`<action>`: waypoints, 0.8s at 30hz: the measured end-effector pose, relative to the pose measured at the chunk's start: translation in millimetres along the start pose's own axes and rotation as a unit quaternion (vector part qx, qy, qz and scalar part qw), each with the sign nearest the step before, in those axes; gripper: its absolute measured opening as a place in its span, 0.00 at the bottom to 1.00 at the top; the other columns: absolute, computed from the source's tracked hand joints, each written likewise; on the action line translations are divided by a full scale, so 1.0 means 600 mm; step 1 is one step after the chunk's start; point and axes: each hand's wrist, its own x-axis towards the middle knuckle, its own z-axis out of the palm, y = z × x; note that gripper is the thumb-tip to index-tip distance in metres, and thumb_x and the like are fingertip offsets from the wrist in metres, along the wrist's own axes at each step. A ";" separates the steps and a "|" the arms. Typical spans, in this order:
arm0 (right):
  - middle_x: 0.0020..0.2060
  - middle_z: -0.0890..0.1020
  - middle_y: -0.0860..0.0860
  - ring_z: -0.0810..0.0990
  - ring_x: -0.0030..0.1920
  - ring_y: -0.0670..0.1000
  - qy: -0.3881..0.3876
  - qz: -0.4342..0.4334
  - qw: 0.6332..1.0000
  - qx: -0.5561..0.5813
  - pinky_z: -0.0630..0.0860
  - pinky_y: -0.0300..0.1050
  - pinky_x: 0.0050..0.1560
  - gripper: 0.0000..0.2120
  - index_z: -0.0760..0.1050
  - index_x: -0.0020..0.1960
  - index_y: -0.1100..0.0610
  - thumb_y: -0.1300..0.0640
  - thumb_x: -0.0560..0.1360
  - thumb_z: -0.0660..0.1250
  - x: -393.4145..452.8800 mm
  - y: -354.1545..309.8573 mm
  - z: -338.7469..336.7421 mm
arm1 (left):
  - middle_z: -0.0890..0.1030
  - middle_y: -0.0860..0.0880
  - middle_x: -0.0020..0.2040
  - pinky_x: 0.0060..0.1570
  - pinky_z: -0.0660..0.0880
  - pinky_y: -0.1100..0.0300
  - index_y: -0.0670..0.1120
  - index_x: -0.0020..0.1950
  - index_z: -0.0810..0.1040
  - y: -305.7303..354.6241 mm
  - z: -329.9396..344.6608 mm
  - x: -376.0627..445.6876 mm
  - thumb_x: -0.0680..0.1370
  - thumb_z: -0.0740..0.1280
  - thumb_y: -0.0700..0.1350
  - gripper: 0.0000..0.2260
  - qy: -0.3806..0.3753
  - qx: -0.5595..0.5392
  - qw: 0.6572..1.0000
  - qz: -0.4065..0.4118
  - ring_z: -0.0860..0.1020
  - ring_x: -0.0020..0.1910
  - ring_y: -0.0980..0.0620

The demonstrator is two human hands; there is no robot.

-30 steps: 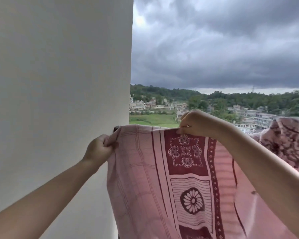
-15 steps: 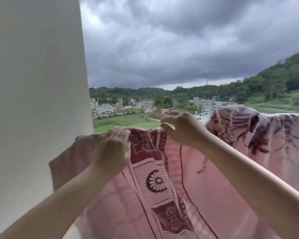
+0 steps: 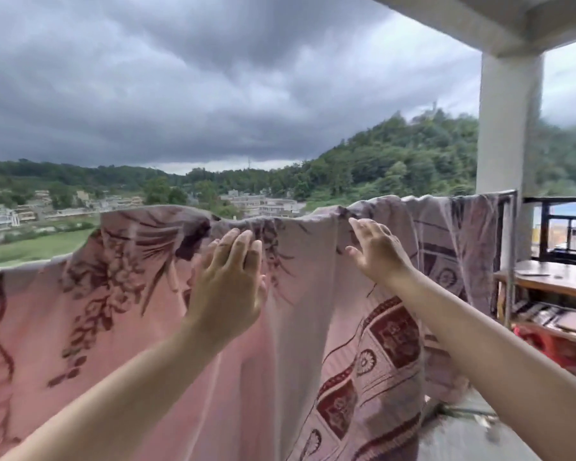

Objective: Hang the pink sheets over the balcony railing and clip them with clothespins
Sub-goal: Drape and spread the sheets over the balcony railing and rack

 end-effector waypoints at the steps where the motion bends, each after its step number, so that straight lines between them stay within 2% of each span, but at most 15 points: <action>1: 0.70 0.62 0.57 0.62 0.69 0.58 -0.028 -0.005 0.999 -0.025 0.63 0.55 0.67 0.30 0.56 0.72 0.58 0.52 0.74 0.62 0.028 0.024 0.006 | 0.81 0.37 0.53 0.54 0.75 0.42 0.35 0.54 0.78 0.020 0.017 0.019 0.60 0.76 0.42 0.25 -0.008 0.009 1.000 -0.012 0.79 0.55 0.39; 3: 0.72 0.57 0.56 0.57 0.71 0.58 -0.078 -0.034 0.994 -0.066 0.61 0.56 0.68 0.29 0.52 0.73 0.55 0.52 0.76 0.59 0.085 0.068 0.025 | 0.81 0.38 0.53 0.52 0.76 0.42 0.36 0.53 0.79 0.054 0.053 0.052 0.58 0.77 0.43 0.26 -0.026 0.034 0.998 -0.039 0.80 0.54 0.40; 5: 0.70 0.64 0.56 0.62 0.68 0.58 -0.078 -0.106 0.989 -0.069 0.63 0.54 0.68 0.25 0.58 0.71 0.56 0.61 0.76 0.58 0.130 0.105 0.045 | 0.82 0.39 0.51 0.50 0.77 0.44 0.36 0.52 0.79 0.078 0.084 0.082 0.57 0.79 0.45 0.27 -0.042 0.060 0.995 -0.069 0.81 0.52 0.41; 6: 0.64 0.72 0.58 0.69 0.64 0.59 -0.039 -0.168 0.984 -0.052 0.67 0.54 0.65 0.22 0.65 0.67 0.60 0.66 0.74 0.58 0.148 0.121 0.056 | 0.83 0.40 0.50 0.48 0.78 0.45 0.37 0.52 0.80 0.085 0.097 0.095 0.56 0.80 0.45 0.27 -0.046 0.074 0.992 -0.087 0.81 0.50 0.41; 7: 0.54 0.79 0.60 0.76 0.56 0.61 0.010 -0.228 0.973 -0.024 0.73 0.54 0.58 0.18 0.73 0.60 0.63 0.70 0.71 0.61 0.163 0.135 0.065 | 0.83 0.41 0.49 0.46 0.78 0.46 0.37 0.51 0.81 0.090 0.107 0.107 0.56 0.80 0.44 0.26 -0.050 0.091 0.989 -0.108 0.82 0.48 0.42; 8: 0.42 0.82 0.62 0.80 0.45 0.62 0.056 -0.268 0.962 0.010 0.78 0.55 0.49 0.13 0.79 0.49 0.65 0.73 0.67 0.64 0.174 0.147 0.071 | 0.84 0.41 0.47 0.44 0.79 0.47 0.38 0.50 0.81 0.094 0.113 0.118 0.56 0.80 0.44 0.24 -0.052 0.111 0.984 -0.129 0.82 0.46 0.42; 9: 0.33 0.81 0.60 0.80 0.37 0.60 0.089 -0.295 0.951 0.036 0.80 0.53 0.40 0.08 0.80 0.40 0.66 0.74 0.64 0.68 0.183 0.158 0.074 | 0.84 0.41 0.45 0.43 0.79 0.47 0.38 0.49 0.81 0.097 0.119 0.128 0.58 0.79 0.43 0.22 -0.054 0.129 0.979 -0.150 0.82 0.44 0.41; 11: 0.27 0.79 0.57 0.80 0.31 0.57 0.109 -0.332 0.935 0.056 0.80 0.47 0.32 0.07 0.78 0.32 0.65 0.74 0.59 0.72 0.196 0.170 0.077 | 0.83 0.41 0.45 0.44 0.76 0.47 0.39 0.49 0.81 0.103 0.123 0.148 0.64 0.76 0.39 0.15 -0.066 0.135 0.971 -0.186 0.81 0.45 0.40; 13: 0.26 0.79 0.56 0.80 0.30 0.56 0.118 -0.354 0.926 0.057 0.80 0.45 0.29 0.08 0.77 0.30 0.64 0.74 0.57 0.73 0.206 0.184 0.078 | 0.83 0.42 0.44 0.45 0.75 0.47 0.40 0.47 0.82 0.111 0.126 0.169 0.69 0.70 0.34 0.08 -0.077 0.135 0.968 -0.195 0.79 0.46 0.40; 15: 0.27 0.80 0.56 0.81 0.30 0.56 0.140 -0.362 0.921 0.039 0.79 0.44 0.32 0.10 0.76 0.30 0.64 0.73 0.54 0.75 0.213 0.207 0.079 | 0.83 0.41 0.40 0.42 0.77 0.47 0.38 0.42 0.82 0.121 0.129 0.186 0.67 0.69 0.29 0.07 -0.071 0.148 0.973 -0.161 0.80 0.42 0.40; 17: 0.29 0.81 0.58 0.81 0.31 0.58 0.159 -0.339 0.926 0.038 0.79 0.47 0.36 0.11 0.77 0.32 0.64 0.73 0.54 0.75 0.222 0.246 0.081 | 0.82 0.40 0.39 0.41 0.80 0.46 0.37 0.42 0.81 0.135 0.135 0.202 0.68 0.68 0.28 0.07 -0.068 0.127 0.982 -0.123 0.81 0.40 0.40; 19: 0.32 0.82 0.63 0.81 0.35 0.62 0.158 -0.289 0.942 0.060 0.79 0.52 0.39 0.07 0.77 0.36 0.67 0.72 0.61 0.73 0.233 0.289 0.080 | 0.81 0.41 0.39 0.38 0.81 0.48 0.38 0.44 0.80 0.151 0.146 0.219 0.70 0.67 0.30 0.06 -0.051 0.122 0.987 -0.092 0.80 0.40 0.41; 21: 0.35 0.81 0.66 0.81 0.37 0.64 0.155 -0.243 0.955 0.073 0.75 0.51 0.44 0.02 0.76 0.38 0.68 0.70 0.67 0.69 0.245 0.325 0.077 | 0.81 0.42 0.37 0.36 0.80 0.51 0.39 0.44 0.81 0.170 0.163 0.239 0.72 0.67 0.32 0.05 -0.024 0.114 0.990 -0.081 0.80 0.38 0.43; 24: 0.34 0.80 0.67 0.80 0.36 0.65 0.170 -0.216 0.955 0.110 0.71 0.49 0.44 0.05 0.76 0.36 0.69 0.67 0.69 0.64 0.266 0.371 0.084 | 0.81 0.42 0.34 0.36 0.78 0.51 0.39 0.39 0.82 0.211 0.195 0.249 0.72 0.69 0.36 0.03 -0.024 0.081 0.993 -0.079 0.80 0.36 0.43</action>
